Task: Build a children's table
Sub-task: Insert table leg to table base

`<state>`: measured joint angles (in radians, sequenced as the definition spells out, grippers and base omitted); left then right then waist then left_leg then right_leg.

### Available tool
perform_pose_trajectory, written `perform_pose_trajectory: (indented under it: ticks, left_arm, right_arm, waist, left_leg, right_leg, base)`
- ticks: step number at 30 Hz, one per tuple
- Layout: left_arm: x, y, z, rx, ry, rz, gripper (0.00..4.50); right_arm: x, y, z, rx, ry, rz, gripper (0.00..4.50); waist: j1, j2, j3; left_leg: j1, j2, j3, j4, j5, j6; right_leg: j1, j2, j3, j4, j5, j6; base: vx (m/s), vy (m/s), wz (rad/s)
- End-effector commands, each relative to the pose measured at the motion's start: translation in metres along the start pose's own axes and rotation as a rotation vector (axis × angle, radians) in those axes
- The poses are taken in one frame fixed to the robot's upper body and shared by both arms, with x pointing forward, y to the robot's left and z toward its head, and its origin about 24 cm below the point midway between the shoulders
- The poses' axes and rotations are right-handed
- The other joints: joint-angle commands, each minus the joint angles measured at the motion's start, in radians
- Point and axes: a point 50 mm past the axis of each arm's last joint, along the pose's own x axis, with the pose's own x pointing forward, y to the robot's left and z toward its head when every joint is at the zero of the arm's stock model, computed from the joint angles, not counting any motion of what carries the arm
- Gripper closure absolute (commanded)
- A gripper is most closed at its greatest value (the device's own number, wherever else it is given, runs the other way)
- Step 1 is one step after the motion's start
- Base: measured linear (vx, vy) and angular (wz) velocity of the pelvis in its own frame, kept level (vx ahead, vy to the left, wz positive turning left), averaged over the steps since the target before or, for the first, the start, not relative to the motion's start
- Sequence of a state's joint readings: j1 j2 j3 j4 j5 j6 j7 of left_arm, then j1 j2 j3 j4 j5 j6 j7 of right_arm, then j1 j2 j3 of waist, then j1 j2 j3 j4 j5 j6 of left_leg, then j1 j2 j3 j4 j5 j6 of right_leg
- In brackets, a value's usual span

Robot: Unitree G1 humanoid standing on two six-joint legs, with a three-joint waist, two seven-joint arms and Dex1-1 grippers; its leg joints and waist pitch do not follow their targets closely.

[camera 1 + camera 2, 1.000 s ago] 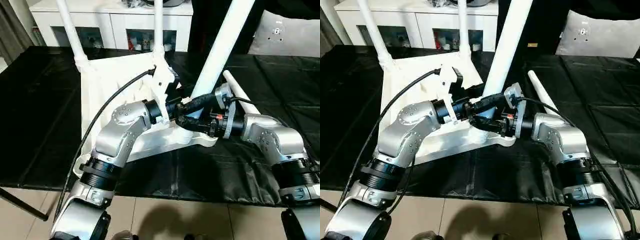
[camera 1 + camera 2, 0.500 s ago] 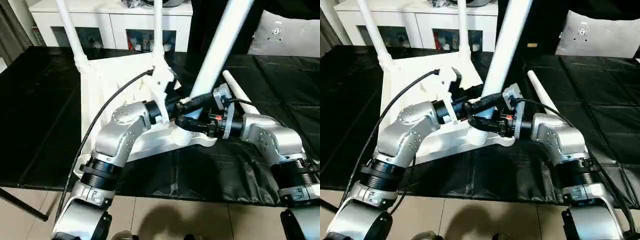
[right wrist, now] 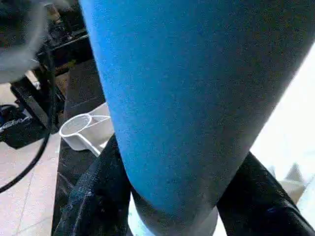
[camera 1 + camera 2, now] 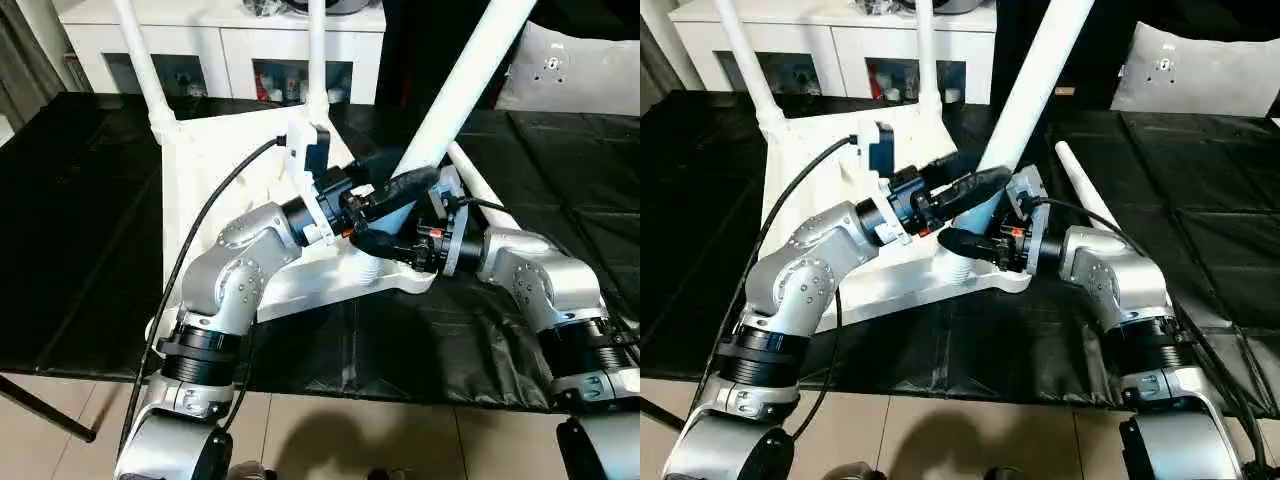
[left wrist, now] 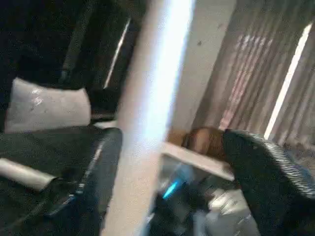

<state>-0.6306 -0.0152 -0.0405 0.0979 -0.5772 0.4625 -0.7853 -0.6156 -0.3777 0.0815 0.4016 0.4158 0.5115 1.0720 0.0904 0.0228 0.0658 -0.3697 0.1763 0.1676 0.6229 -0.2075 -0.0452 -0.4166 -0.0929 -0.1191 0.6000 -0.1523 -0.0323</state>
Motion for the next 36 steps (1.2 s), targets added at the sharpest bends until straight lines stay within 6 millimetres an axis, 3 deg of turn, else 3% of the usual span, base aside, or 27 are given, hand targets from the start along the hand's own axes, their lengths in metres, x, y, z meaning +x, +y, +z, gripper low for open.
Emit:
perform_pose_trajectory:
  ticks: [1, 3, 5, 9, 13, 18, 22, 24, 25, 26, 27, 30, 32, 36]
  left_arm:
    - [0.006, -0.004, 0.010, 0.005, -0.052, -0.021, 0.35]
    - [0.003, 0.004, 0.013, 0.033, -0.067, 0.052, 0.26]
    - [0.002, 0.005, 0.013, 0.036, -0.067, 0.059, 0.21]
    - [-0.023, 0.030, 0.003, 0.181, 0.125, 0.235, 0.00]
    - [-0.033, 0.029, -0.013, 0.250, 0.289, 0.206, 0.00]
    - [-0.044, 0.027, -0.050, 0.275, 0.529, 0.157, 0.00]
    - [-0.047, 0.033, -0.069, 0.318, 0.640, 0.175, 0.34]
    - [-0.050, 0.036, -0.076, 0.347, 0.692, 0.179, 0.38]
    - [-0.052, 0.038, -0.078, 0.337, 0.698, 0.184, 0.62]
    - [-0.052, 0.038, -0.078, 0.334, 0.698, 0.185, 0.62]
    - [-0.053, 0.038, -0.079, 0.318, 0.696, 0.186, 0.77]
    - [-0.056, 0.038, -0.084, 0.294, 0.708, 0.174, 0.95]
    - [-0.057, 0.038, -0.085, 0.285, 0.715, 0.171, 1.17]
    - [-0.061, 0.042, -0.087, 0.295, 0.728, 0.178, 1.55]
  right_arm:
    - [0.000, -0.001, 0.000, -0.009, -0.007, -0.031, 2.59]
    - [-0.001, -0.002, 0.003, -0.030, -0.058, -0.072, 2.59]
    - [-0.001, -0.002, 0.003, -0.032, -0.064, -0.078, 2.59]
    - [-0.019, -0.014, 0.006, -0.089, -0.068, -0.306, 2.59]
    - [-0.033, -0.021, 0.005, -0.148, -0.020, -0.438, 2.61]
    - [-0.049, -0.022, 0.002, -0.107, -0.091, -0.556, 2.61]
    - [-0.058, -0.024, -0.002, -0.091, -0.143, -0.667, 2.61]
    - [-0.061, -0.023, -0.003, -0.057, -0.181, -0.707, 2.61]
    - [-0.060, -0.020, -0.003, -0.048, -0.182, -0.708, 2.61]
    - [-0.060, -0.020, -0.003, -0.047, -0.181, -0.708, 2.61]
    - [-0.060, -0.017, -0.005, -0.054, -0.171, -0.707, 2.61]
    - [-0.062, -0.014, -0.011, -0.054, -0.154, -0.722, 2.61]
    - [-0.062, -0.014, -0.012, -0.047, -0.155, -0.731, 2.61]
    - [-0.060, -0.010, -0.013, -0.056, -0.149, -0.719, 2.61]
  waist:
    - [0.002, -0.027, -0.088]
    - [0.001, -0.033, -0.088]
    - [0.003, -0.030, -0.088]
    - [-0.002, -0.026, -0.086]
    - [-0.003, -0.023, -0.089]
    - [-0.002, -0.018, -0.089]
    - [-0.008, -0.022, -0.085]
    - [-0.012, -0.019, -0.084]
    - [-0.015, -0.018, -0.084]
    - [-0.016, -0.019, -0.085]
    - [-0.018, -0.009, -0.085]
    - [-0.024, -0.015, -0.084]
    - [-0.026, -0.009, -0.085]
    - [-0.028, -0.017, -0.084]
  left_leg:
    - [-0.004, 0.046, -0.008, -0.060, -0.027, 0.101]
    - [-0.005, 0.045, -0.008, -0.061, -0.028, 0.100]
    - [-0.003, 0.044, -0.008, -0.061, -0.034, 0.096]
    - [0.002, 0.043, -0.011, -0.065, -0.033, 0.078]
    - [0.004, 0.041, -0.007, -0.064, -0.025, 0.060]
    - [0.005, 0.045, -0.008, -0.066, -0.030, 0.076]
    - [0.002, 0.040, -0.007, -0.068, -0.073, 0.060]
    - [0.004, 0.037, -0.007, -0.070, -0.086, 0.052]
    - [0.003, 0.035, -0.007, -0.069, -0.089, 0.049]
    - [0.002, 0.037, -0.009, -0.070, -0.086, 0.048]
    - [0.002, 0.038, -0.011, -0.070, -0.093, 0.046]
    - [0.001, 0.038, -0.010, -0.070, -0.104, 0.049]
    - [0.001, 0.037, -0.011, -0.071, -0.109, 0.050]
    - [0.000, 0.036, -0.010, -0.070, -0.115, 0.053]
  right_leg:
    - [0.076, -0.062, 0.055, -0.065, -0.253, -0.175]
    - [0.076, -0.062, 0.055, -0.066, -0.257, -0.170]
    - [0.075, -0.062, 0.054, -0.069, -0.280, -0.157]
    - [0.072, -0.056, 0.054, -0.073, -0.303, -0.110]
    - [0.072, -0.057, 0.057, -0.064, -0.268, -0.128]
    - [0.069, -0.059, 0.061, -0.062, -0.233, -0.149]
    - [0.073, -0.059, 0.056, -0.075, -0.309, -0.126]
    - [0.070, -0.057, 0.054, -0.085, -0.357, -0.098]
    - [0.071, -0.056, 0.055, -0.088, -0.369, -0.083]
    - [0.073, -0.057, 0.053, -0.085, -0.364, -0.082]
    - [0.072, -0.057, 0.052, -0.085, -0.361, -0.088]
    - [0.071, -0.057, 0.052, -0.088, -0.358, -0.095]
    - [0.072, -0.059, 0.050, -0.088, -0.366, -0.101]
    - [0.073, -0.059, 0.050, -0.092, -0.375, -0.096]
  base:
    - [0.000, 0.000, 0.00]
    - [0.000, 0.000, 0.00]
    - [0.000, 0.000, 0.00]
    - [0.000, 0.000, 0.00]
    - [0.000, 0.000, 0.00]
    - [0.000, 0.000, 0.00]
    - [0.000, 0.000, 0.00]
    - [0.000, 0.000, 0.00]
    - [0.000, 0.000, 0.00]
    - [0.000, 0.000, 0.00]
    - [0.000, 0.000, 0.00]
    - [0.000, 0.000, 0.00]
    - [0.000, 0.000, 0.00]
    - [0.000, 0.000, 0.00]
